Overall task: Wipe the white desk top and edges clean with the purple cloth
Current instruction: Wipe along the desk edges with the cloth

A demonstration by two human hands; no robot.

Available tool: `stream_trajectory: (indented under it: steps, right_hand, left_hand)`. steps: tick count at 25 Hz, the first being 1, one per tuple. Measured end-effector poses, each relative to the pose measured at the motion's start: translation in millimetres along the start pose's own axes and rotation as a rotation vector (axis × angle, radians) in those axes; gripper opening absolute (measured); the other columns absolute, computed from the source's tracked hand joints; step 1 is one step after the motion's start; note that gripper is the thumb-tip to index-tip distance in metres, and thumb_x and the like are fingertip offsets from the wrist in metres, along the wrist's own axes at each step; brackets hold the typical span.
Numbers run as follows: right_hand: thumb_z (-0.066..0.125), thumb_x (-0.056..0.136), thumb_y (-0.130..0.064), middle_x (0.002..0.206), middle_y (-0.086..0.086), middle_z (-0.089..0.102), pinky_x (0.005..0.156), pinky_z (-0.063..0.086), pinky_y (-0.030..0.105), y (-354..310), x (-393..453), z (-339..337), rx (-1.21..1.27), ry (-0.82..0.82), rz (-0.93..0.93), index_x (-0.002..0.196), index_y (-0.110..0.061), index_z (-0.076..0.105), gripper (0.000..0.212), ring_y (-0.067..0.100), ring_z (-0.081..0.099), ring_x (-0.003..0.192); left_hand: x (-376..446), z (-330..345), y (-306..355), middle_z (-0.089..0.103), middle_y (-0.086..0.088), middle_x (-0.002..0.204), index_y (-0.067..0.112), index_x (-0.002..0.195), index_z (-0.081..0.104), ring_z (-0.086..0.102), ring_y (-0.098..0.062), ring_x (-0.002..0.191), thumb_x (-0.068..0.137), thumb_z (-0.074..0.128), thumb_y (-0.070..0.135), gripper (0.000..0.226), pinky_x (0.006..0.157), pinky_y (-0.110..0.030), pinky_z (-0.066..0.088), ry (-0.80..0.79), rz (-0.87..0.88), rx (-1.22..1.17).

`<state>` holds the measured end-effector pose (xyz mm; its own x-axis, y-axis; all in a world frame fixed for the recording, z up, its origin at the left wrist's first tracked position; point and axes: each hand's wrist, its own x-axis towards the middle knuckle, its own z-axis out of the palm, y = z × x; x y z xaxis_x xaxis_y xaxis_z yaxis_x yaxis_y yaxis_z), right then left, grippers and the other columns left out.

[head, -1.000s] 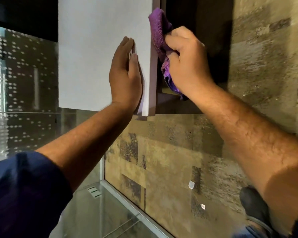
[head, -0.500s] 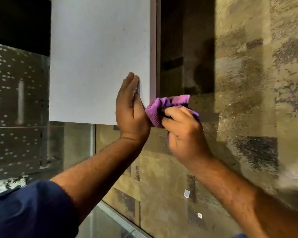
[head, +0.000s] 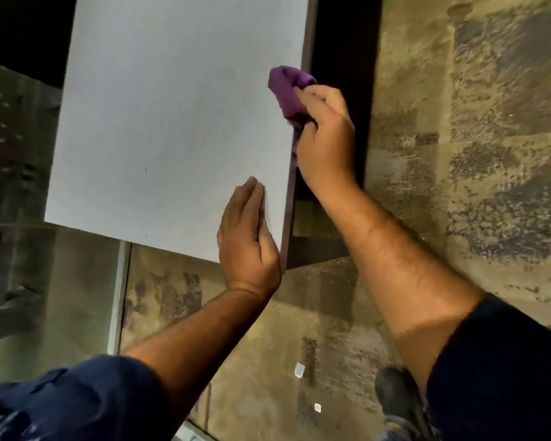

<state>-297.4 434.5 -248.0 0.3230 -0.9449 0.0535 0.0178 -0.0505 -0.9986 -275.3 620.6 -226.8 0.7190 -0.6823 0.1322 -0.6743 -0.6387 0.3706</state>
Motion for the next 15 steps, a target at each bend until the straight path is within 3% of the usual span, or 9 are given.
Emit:
stream_trajectory:
  steps: [2,5,8,11,13,15]
  right_hand:
    - [0.047,0.099,-0.003,0.121,0.010,0.066,0.093,0.046,0.004,-6.8,-12.3,-0.6,-0.046,-0.048,0.008,0.128,0.002,0.073,0.039,0.012,0.061,0.110]
    - [0.053,0.095,0.009,0.124,0.012,0.067,0.101,0.051,0.014,-4.4,-59.9,-25.4,-0.142,-0.180,-0.034,0.125,0.001,0.076,0.038,0.016,0.063,0.116]
    - [0.051,0.095,0.003,0.114,0.011,0.066,0.090,0.047,0.006,-12.6,-117.1,-45.6,-0.053,-0.304,0.029,0.118,0.005,0.077,0.035,0.004,0.058,0.106]
    - [0.052,0.087,0.018,0.108,0.011,0.067,0.093,0.050,0.014,-13.7,-145.5,-58.9,-0.043,-0.408,0.076,0.112,0.005,0.079,0.039,0.010,0.062,0.102]
    - [0.050,0.079,0.023,0.104,0.007,0.067,0.093,0.051,0.015,-10.0,-129.3,-70.7,0.031,-0.489,0.223,0.106,0.006,0.079,0.044,0.000,0.064,0.098]
    - [0.050,0.080,0.021,0.099,0.008,0.071,0.089,0.054,0.019,-10.0,-102.6,-85.8,0.134,-0.465,0.487,0.101,-0.001,0.079,0.042,-0.004,0.067,0.090]
  left_hand:
    - [2.3,-2.3,5.2,0.048,0.002,0.165,0.017,0.156,0.053,0.039,-0.017,0.156,0.101,0.034,0.031,0.060,0.125,-0.049,0.036,-0.017,-0.015,0.022]
    - [2.8,-4.6,7.5,0.049,-0.001,0.164,0.017,0.155,0.054,0.040,-0.020,0.155,0.099,0.038,0.027,0.060,0.122,-0.050,0.038,-0.035,-0.019,0.031]
    - [6.9,-4.3,5.2,0.050,-0.002,0.162,0.019,0.152,0.056,0.042,-0.023,0.153,0.098,0.044,0.028,0.056,0.122,-0.045,0.037,-0.067,-0.039,0.060]
    - [7.1,-5.0,3.8,0.046,-0.001,0.165,0.021,0.154,0.054,0.038,-0.024,0.156,0.101,0.060,0.030,0.054,0.122,-0.041,0.031,-0.091,-0.083,0.097]
    - [5.7,-5.3,5.1,0.045,-0.001,0.166,0.021,0.156,0.051,0.037,-0.024,0.156,0.101,0.062,0.025,0.056,0.123,-0.042,0.030,-0.100,-0.071,0.112]
    - [6.8,-6.7,5.3,0.047,-0.005,0.164,0.017,0.155,0.052,0.040,-0.027,0.154,0.100,0.057,0.019,0.056,0.123,-0.042,0.032,-0.085,-0.029,0.111]
